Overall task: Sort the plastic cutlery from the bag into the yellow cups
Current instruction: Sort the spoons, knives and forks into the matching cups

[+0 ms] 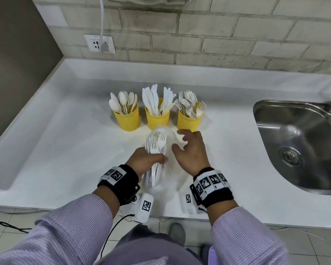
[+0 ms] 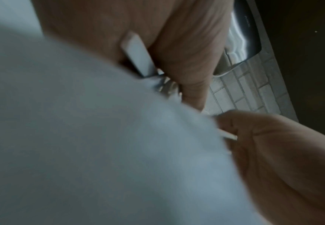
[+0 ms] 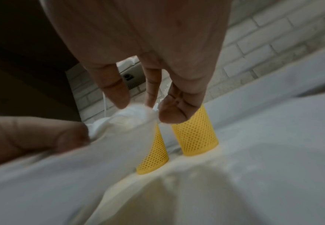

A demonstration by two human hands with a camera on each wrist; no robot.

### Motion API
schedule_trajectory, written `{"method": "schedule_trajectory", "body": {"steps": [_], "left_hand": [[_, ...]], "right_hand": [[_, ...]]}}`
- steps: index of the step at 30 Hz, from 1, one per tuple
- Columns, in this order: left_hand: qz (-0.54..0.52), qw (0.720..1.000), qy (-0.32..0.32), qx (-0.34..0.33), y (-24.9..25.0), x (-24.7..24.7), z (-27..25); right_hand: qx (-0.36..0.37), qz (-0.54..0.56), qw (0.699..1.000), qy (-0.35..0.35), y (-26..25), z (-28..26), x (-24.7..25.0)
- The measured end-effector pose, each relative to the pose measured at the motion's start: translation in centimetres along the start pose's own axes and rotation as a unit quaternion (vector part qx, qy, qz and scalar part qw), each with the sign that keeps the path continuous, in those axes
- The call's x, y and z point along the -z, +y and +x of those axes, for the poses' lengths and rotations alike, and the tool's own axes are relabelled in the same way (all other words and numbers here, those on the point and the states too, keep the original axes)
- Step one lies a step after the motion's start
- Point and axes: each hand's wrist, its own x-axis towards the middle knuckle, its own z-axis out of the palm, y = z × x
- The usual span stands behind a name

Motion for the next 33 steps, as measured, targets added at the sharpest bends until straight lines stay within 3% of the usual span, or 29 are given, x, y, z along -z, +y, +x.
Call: {"method": "schedule_trajectory", "body": {"steps": [5,13,16,20,25,28,33], "left_hand": [[0.047,0.997,-0.055,-0.023,0.7,-0.4,-0.7],[0.219,0.97,-0.042,-0.1,0.6,0.1,-0.8],[0.248,0.96,-0.026,-0.126,0.5,0.4,-1.2],[0.229,0.962,0.004,-0.148,0.8,0.8,-1.6],[0.174,0.969,0.062,-0.163,1.2,1.6,-1.9],[0.145,0.975,0.059,-0.158,1.4,2.0,-1.9],[0.067,0.989,0.022,-0.129,1.0,2.3,-1.9]], "right_hand": [[0.041,-0.022,0.997,-0.061,-0.9,1.8,1.1],[-0.039,0.025,0.999,-0.01,-2.2,2.9,1.0],[-0.115,0.102,0.988,0.019,-2.0,3.4,0.9],[-0.221,0.247,0.943,0.042,-1.4,3.3,0.7],[-0.225,0.19,0.954,0.053,-0.1,2.0,0.7],[-0.246,0.201,0.946,0.061,0.8,1.2,0.3],[-0.33,0.333,0.883,0.042,2.0,1.0,0.2]]}}
